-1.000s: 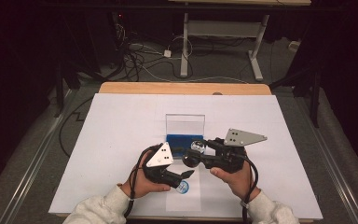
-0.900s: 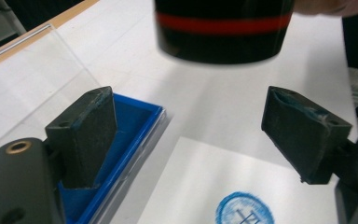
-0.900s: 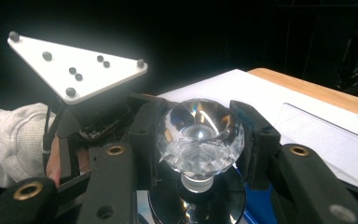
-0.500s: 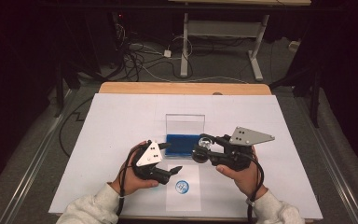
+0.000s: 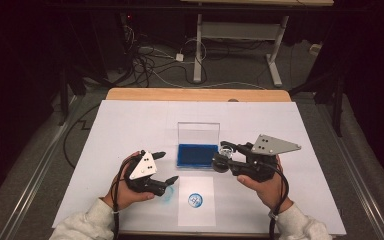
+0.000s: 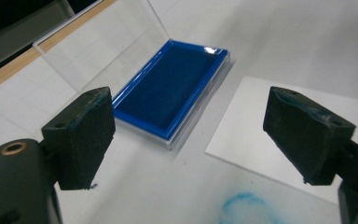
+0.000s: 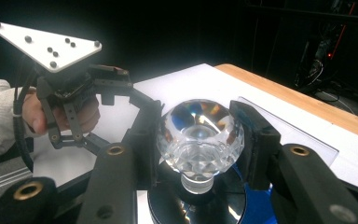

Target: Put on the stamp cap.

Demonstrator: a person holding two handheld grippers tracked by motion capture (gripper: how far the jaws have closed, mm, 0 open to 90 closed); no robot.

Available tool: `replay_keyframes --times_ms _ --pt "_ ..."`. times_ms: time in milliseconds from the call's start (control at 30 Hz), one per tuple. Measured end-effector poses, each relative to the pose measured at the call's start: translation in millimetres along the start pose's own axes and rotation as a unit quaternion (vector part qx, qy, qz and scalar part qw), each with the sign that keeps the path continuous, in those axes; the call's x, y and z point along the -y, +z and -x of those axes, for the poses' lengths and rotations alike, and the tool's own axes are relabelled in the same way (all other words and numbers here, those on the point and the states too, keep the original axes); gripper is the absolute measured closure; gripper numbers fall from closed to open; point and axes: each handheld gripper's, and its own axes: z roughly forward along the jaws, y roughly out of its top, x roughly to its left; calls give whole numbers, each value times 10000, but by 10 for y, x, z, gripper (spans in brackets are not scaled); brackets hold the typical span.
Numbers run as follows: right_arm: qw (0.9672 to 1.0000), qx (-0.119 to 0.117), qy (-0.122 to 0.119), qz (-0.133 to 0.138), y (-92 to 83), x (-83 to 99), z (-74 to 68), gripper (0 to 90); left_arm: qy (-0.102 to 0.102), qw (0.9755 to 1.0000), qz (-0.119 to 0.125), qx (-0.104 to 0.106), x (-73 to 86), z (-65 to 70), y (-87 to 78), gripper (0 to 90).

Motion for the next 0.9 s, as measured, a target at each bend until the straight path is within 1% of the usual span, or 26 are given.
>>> replay_keyframes --times_ms 100,167,233,300,367,400,467,567,600,667,733,800,900 --pt "10000 41 -28 -21 -16 -6 15 564 -38 9999 -57 -85 74 -28 -71 164" --pt "9999 94 -37 -40 -25 -11 24 565 -123 9999 -42 -105 127 -48 -120 164" --pt "9999 129 -53 -48 -32 -16 37 565 -166 9997 -82 -168 180 -66 -161 164" --pt "9998 173 -61 -86 -37 -22 47 565 -248 9995 -99 -173 234 -88 -199 164" --pt "9997 202 -64 -93 -41 -25 60 564 -287 9994 -114 -185 282 -103 -232 163" --pt "9997 211 -56 -101 -43 -28 64 564 -236 9994 -171 -195 302 -116 -253 163" --pt "9996 246 -65 -116 -50 -30 73 565 -282 9992 -171 -235 335 -118 -280 163" --pt "9995 298 -57 -134 -60 -24 83 564 -400 9985 -86 -352 377 -101 -325 163" --pt "9994 303 -49 -145 -63 -23 84 564 -434 9984 -82 -361 390 -93 -333 164" --pt "9993 335 -64 -149 -67 -21 85 564 -602 9977 -37 -324 421 -77 -342 164" --pt "9992 347 -52 -173 -70 -20 89 564 -700 9970 17 -327 447 -64 -344 164" --pt "9992 360 -48 -175 -72 -16 95 564 -664 9972 -47 -344 470 -66 -370 164" --pt "9991 358 -38 -218 -66 -12 103 564 -724 9968 -73 -327 503 -70 -404 164"
